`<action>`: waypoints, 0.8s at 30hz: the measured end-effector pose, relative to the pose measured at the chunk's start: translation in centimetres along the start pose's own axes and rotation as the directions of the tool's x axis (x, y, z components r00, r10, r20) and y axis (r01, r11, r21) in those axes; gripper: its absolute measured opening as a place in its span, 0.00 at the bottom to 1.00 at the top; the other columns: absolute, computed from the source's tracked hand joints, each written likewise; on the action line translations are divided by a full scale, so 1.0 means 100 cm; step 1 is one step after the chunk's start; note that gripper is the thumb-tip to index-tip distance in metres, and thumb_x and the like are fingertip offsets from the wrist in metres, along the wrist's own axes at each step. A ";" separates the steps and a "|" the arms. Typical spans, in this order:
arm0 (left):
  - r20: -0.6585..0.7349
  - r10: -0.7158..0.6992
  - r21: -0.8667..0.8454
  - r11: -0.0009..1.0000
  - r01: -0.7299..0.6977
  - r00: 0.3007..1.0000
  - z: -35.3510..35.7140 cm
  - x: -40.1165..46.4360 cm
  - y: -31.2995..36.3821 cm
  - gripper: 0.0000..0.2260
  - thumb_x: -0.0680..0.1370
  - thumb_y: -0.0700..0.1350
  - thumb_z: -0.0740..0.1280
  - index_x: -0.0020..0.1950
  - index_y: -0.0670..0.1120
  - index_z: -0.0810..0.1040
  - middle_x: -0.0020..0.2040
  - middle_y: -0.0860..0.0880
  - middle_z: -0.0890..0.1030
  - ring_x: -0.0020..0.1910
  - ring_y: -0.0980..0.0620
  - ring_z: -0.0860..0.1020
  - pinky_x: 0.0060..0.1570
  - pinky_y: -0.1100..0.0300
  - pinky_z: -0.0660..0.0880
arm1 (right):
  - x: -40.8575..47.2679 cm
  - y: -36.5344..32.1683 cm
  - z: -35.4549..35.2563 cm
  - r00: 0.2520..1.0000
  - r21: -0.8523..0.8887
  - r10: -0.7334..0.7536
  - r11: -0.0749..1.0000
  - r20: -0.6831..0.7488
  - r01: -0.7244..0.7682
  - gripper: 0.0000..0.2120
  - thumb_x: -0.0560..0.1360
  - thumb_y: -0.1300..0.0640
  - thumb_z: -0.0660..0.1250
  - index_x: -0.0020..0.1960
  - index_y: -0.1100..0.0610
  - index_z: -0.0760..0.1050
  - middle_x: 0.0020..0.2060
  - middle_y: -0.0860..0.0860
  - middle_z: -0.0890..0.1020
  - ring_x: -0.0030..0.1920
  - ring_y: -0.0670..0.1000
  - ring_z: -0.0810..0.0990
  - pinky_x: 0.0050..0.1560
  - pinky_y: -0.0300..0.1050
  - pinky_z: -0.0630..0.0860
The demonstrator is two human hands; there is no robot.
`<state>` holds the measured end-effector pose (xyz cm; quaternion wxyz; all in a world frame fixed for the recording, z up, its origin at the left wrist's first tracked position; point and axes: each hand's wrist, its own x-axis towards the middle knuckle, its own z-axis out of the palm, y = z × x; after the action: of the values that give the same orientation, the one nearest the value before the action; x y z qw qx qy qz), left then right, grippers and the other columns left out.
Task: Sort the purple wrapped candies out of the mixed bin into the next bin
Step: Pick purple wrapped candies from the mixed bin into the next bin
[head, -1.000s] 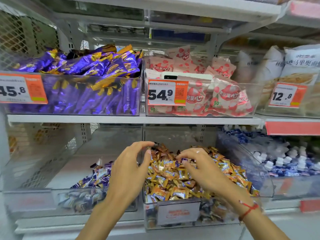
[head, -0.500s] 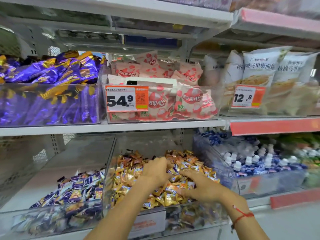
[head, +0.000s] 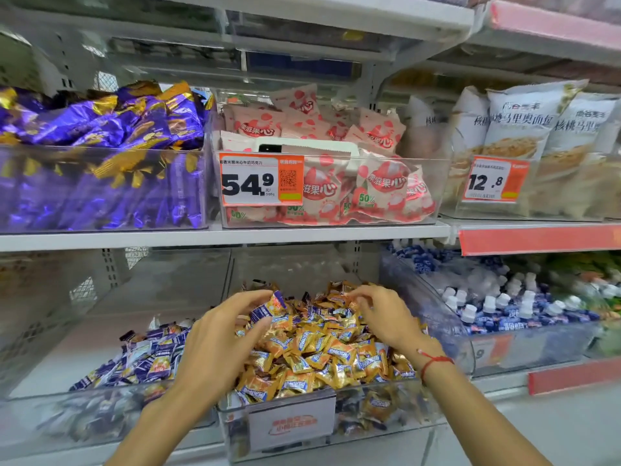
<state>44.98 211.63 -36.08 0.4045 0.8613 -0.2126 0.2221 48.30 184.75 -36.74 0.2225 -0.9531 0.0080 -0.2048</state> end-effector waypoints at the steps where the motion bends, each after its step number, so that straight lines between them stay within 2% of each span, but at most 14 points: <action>1: -0.019 -0.003 0.001 1.000 0.003 1.000 -0.001 -0.001 -0.001 0.17 0.75 0.50 0.71 0.62 0.64 0.75 0.55 0.70 0.76 0.52 0.64 0.78 0.54 0.59 0.78 | 0.010 -0.003 0.003 0.996 0.006 -0.015 1.000 0.088 0.015 0.15 0.81 0.59 0.57 0.63 0.53 0.78 0.58 0.54 0.81 0.46 0.45 0.80 0.45 0.40 0.76; 2: -0.034 -0.003 -0.006 1.000 0.003 0.999 -0.002 -0.002 -0.001 0.17 0.75 0.50 0.70 0.62 0.64 0.75 0.55 0.70 0.76 0.52 0.63 0.78 0.53 0.57 0.78 | 0.019 -0.009 0.007 0.979 0.017 -0.020 1.000 0.203 0.017 0.16 0.81 0.60 0.57 0.67 0.55 0.75 0.60 0.56 0.80 0.43 0.43 0.78 0.43 0.36 0.74; 3: -0.045 0.001 -0.017 1.000 -0.002 0.999 -0.002 -0.004 -0.002 0.16 0.75 0.51 0.70 0.61 0.64 0.75 0.55 0.69 0.76 0.52 0.64 0.78 0.53 0.58 0.78 | 0.026 -0.016 0.012 0.944 0.015 0.001 1.000 0.331 -0.006 0.18 0.81 0.61 0.57 0.71 0.55 0.70 0.64 0.56 0.77 0.45 0.44 0.79 0.46 0.36 0.75; 5: -0.060 0.008 -0.032 0.999 -0.010 0.998 -0.001 -0.006 -0.004 0.16 0.75 0.51 0.70 0.61 0.65 0.75 0.55 0.70 0.76 0.52 0.66 0.76 0.54 0.60 0.77 | 0.039 -0.030 0.024 0.842 -0.055 0.069 0.997 0.536 -0.047 0.25 0.79 0.62 0.59 0.75 0.54 0.63 0.72 0.55 0.69 0.61 0.52 0.76 0.59 0.43 0.75; 6: -0.063 0.011 -0.035 0.999 -0.014 0.998 -0.001 -0.006 -0.005 0.16 0.75 0.51 0.70 0.60 0.66 0.74 0.55 0.71 0.75 0.52 0.69 0.76 0.54 0.61 0.76 | 0.045 -0.036 0.030 0.814 -0.115 0.095 0.993 0.573 -0.034 0.26 0.78 0.63 0.60 0.75 0.53 0.62 0.73 0.54 0.67 0.63 0.53 0.74 0.59 0.44 0.75; 9: -0.047 0.025 -0.042 0.999 -0.027 0.999 -0.001 -0.005 -0.006 0.17 0.75 0.51 0.70 0.59 0.67 0.73 0.53 0.74 0.74 0.52 0.73 0.74 0.54 0.66 0.74 | 0.055 -0.050 0.036 0.867 -0.237 0.064 0.969 0.495 0.064 0.22 0.74 0.65 0.64 0.67 0.52 0.75 0.67 0.52 0.76 0.58 0.53 0.78 0.57 0.45 0.76; 11: -0.036 0.036 -0.043 0.998 -0.037 0.999 -0.003 -0.007 -0.006 0.16 0.75 0.51 0.70 0.59 0.67 0.73 0.52 0.74 0.74 0.55 0.74 0.72 0.54 0.69 0.72 | 0.058 -0.051 0.031 0.894 -0.188 -0.003 0.977 0.448 0.097 0.17 0.73 0.63 0.70 0.60 0.51 0.80 0.63 0.49 0.79 0.53 0.49 0.79 0.55 0.41 0.75; 14: -0.039 0.047 -0.046 0.998 -0.049 0.998 -0.006 -0.007 -0.008 0.16 0.76 0.51 0.70 0.61 0.65 0.74 0.54 0.74 0.73 0.53 0.73 0.74 0.52 0.71 0.71 | 0.045 -0.050 0.010 0.906 0.184 -0.110 0.982 0.408 0.037 0.14 0.73 0.63 0.72 0.57 0.53 0.82 0.58 0.51 0.82 0.47 0.40 0.80 0.50 0.35 0.75; 16: -0.038 0.043 -0.052 0.998 -0.045 0.998 -0.007 -0.008 -0.009 0.16 0.76 0.51 0.70 0.61 0.64 0.75 0.53 0.74 0.73 0.53 0.72 0.74 0.52 0.72 0.71 | 0.031 -0.050 -0.007 0.911 0.369 -0.177 0.929 0.372 0.030 0.13 0.74 0.65 0.70 0.58 0.56 0.81 0.52 0.51 0.84 0.47 0.44 0.83 0.51 0.38 0.78; 18: -0.043 0.045 -0.058 0.997 -0.048 0.998 -0.008 -0.008 -0.008 0.16 0.76 0.50 0.70 0.61 0.64 0.75 0.52 0.75 0.72 0.53 0.72 0.73 0.51 0.74 0.71 | 0.022 -0.049 -0.019 0.919 0.435 -0.181 0.900 0.350 0.011 0.12 0.77 0.65 0.66 0.58 0.55 0.80 0.51 0.50 0.84 0.49 0.49 0.83 0.52 0.42 0.80; 20: -0.057 0.033 -0.070 0.997 -0.037 0.998 -0.009 -0.008 -0.007 0.15 0.76 0.50 0.70 0.60 0.64 0.75 0.51 0.76 0.71 0.50 0.73 0.74 0.48 0.75 0.70 | 0.020 -0.048 -0.028 0.922 0.443 -0.139 0.896 0.361 -0.038 0.12 0.80 0.63 0.61 0.59 0.52 0.78 0.54 0.52 0.82 0.46 0.49 0.82 0.48 0.43 0.81; 22: -0.078 0.010 -0.081 0.997 -0.017 0.997 -0.011 -0.008 -0.007 0.15 0.76 0.50 0.70 0.60 0.64 0.76 0.50 0.76 0.71 0.48 0.70 0.75 0.45 0.75 0.69 | 0.026 -0.048 -0.030 0.912 0.326 -0.075 0.943 0.404 -0.067 0.13 0.82 0.61 0.58 0.63 0.51 0.75 0.59 0.51 0.77 0.40 0.48 0.80 0.46 0.43 0.80; 24: -0.098 -0.002 -0.088 0.996 -0.007 0.995 -0.013 -0.007 -0.008 0.15 0.76 0.50 0.71 0.60 0.64 0.76 0.50 0.76 0.72 0.48 0.69 0.76 0.44 0.74 0.68 | 0.036 -0.054 -0.026 0.872 0.188 -0.056 0.981 0.487 -0.042 0.17 0.81 0.61 0.58 0.69 0.53 0.70 0.58 0.49 0.76 0.37 0.45 0.77 0.43 0.39 0.77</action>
<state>44.60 213.23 -36.23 0.4520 0.8303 -0.2031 0.2551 50.17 188.08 -30.92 0.3074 -0.9479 -0.0718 0.0426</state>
